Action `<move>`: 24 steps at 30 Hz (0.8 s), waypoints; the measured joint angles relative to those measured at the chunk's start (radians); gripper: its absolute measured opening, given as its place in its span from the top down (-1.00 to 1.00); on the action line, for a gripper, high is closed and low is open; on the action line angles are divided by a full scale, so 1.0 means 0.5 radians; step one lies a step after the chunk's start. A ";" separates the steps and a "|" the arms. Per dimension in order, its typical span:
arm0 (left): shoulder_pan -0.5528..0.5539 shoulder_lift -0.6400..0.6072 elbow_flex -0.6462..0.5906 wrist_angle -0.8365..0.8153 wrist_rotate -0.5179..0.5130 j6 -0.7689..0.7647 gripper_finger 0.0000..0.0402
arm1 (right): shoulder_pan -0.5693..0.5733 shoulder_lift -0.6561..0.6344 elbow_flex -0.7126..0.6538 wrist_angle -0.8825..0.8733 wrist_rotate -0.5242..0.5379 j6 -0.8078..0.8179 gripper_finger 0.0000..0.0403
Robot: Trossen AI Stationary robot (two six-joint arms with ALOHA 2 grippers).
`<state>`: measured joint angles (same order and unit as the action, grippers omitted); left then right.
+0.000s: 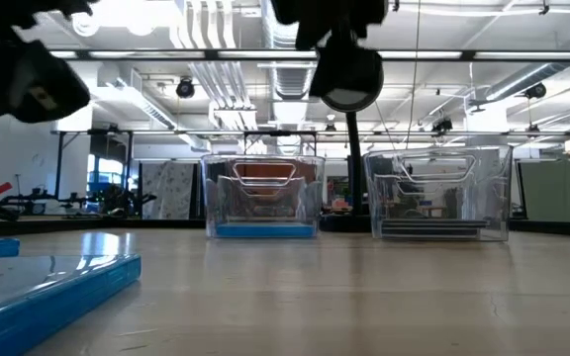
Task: Pick & place jewel cases by type
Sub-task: Put the blue CD case into the left transparent bin
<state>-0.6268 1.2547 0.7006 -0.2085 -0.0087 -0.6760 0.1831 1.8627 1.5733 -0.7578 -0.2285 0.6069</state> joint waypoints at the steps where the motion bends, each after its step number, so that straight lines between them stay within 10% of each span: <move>1: -0.059 0.079 0.004 0.079 -0.017 0.036 0.23 | 0.030 0.003 -0.043 0.058 0.003 0.001 -0.09; 14: -0.178 0.954 0.312 0.303 -0.069 0.625 0.23 | 0.254 -0.001 -0.242 0.238 0.172 0.186 -0.09; 24: 0.151 0.750 0.388 -0.083 -0.956 0.305 0.23 | 0.249 -0.003 -0.410 0.316 0.421 1.044 -0.09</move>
<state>-0.5513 1.6296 0.8947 -0.2500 -0.4867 -0.5237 0.3076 1.8614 1.3682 -0.5999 -0.0180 1.1288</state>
